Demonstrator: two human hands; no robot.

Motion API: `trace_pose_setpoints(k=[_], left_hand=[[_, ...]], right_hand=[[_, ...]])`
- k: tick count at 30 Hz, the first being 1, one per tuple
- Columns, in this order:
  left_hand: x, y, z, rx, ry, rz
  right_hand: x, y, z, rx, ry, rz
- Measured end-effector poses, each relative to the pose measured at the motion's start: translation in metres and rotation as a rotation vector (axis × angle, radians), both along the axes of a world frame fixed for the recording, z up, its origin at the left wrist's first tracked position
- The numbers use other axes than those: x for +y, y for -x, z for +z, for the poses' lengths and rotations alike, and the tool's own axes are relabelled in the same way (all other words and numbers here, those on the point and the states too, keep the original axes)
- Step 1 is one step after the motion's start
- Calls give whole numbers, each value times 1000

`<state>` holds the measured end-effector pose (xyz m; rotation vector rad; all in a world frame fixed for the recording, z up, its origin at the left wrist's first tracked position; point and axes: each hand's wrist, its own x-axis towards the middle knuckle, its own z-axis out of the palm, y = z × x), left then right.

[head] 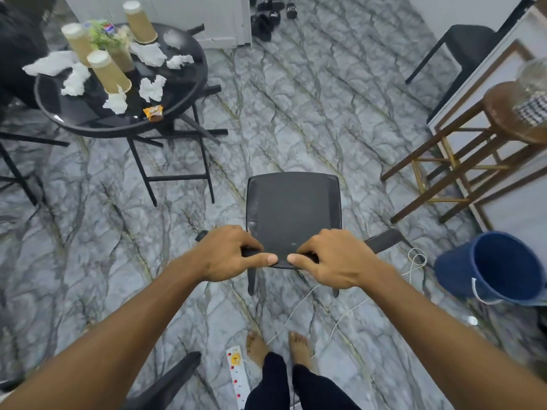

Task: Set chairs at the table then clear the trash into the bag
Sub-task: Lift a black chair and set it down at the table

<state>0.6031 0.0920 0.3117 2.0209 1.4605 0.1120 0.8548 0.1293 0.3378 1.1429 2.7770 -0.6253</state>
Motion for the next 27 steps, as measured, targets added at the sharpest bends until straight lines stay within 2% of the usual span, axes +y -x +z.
trace_pose_setpoints(k=[8, 11, 15, 19, 22, 27], left_hand=[[8, -56, -21, 146, -184, -35], [6, -52, -26, 167, -320, -9], [4, -30, -26, 152, -450, -41], [-1, 13, -20, 139, -453, -33], [-12, 30, -21, 143, -534, -12], [-19, 43, -22, 202, -533, -2]], right_hand=[[3, -75, -16, 2, 67, -95], [-4, -59, -14, -28, -26, -47], [-4, -36, -7, -11, -54, -30], [-14, 5, 2, 48, -138, 44], [-11, 23, 3, 41, -173, 103], [-12, 37, -12, 91, -149, 83]])
